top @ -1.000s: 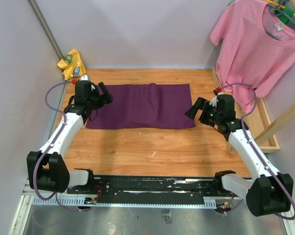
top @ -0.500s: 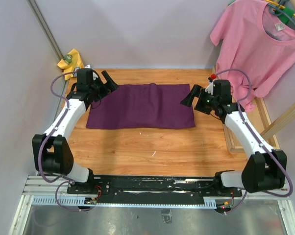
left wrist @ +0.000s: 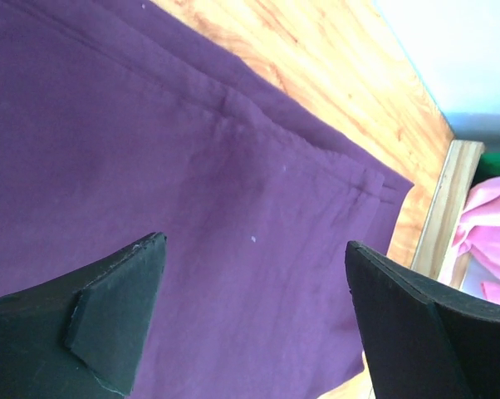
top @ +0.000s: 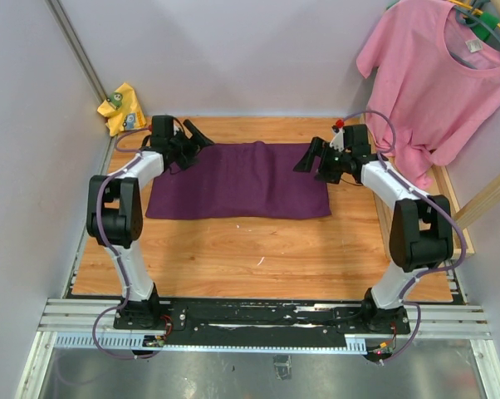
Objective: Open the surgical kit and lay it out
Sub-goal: Open the surgical kit at the center of the board.
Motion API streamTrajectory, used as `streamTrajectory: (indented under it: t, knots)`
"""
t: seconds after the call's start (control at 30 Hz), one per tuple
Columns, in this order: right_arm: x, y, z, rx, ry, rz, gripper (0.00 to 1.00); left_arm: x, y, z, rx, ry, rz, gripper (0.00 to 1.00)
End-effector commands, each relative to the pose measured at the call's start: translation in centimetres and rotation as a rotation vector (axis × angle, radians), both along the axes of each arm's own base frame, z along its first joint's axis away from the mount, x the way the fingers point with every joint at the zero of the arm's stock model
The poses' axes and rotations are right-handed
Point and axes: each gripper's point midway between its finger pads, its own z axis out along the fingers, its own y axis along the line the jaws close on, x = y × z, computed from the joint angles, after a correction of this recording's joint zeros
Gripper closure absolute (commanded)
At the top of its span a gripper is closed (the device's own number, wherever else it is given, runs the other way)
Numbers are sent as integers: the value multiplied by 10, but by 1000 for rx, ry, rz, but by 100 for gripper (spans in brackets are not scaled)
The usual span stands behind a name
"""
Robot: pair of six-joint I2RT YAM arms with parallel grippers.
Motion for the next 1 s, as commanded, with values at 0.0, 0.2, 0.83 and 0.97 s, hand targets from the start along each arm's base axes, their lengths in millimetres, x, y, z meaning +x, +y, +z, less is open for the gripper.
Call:
streamTrajectory:
  t: [0.0,0.2,0.83,0.97]
  knots:
    - [16,6,11,28,-60,49,6,34,-9,22,-80,-101,22,10]
    - [19,9,6,40,-66,57,7,57,-12,2,-42,-52,49,17]
    - [22,31,-5,39,-58,130,13,104,-10,-38,262,-11,24,17]
    - [21,32,-10,36,-47,134,14,105,-19,-42,255,-31,-29,19]
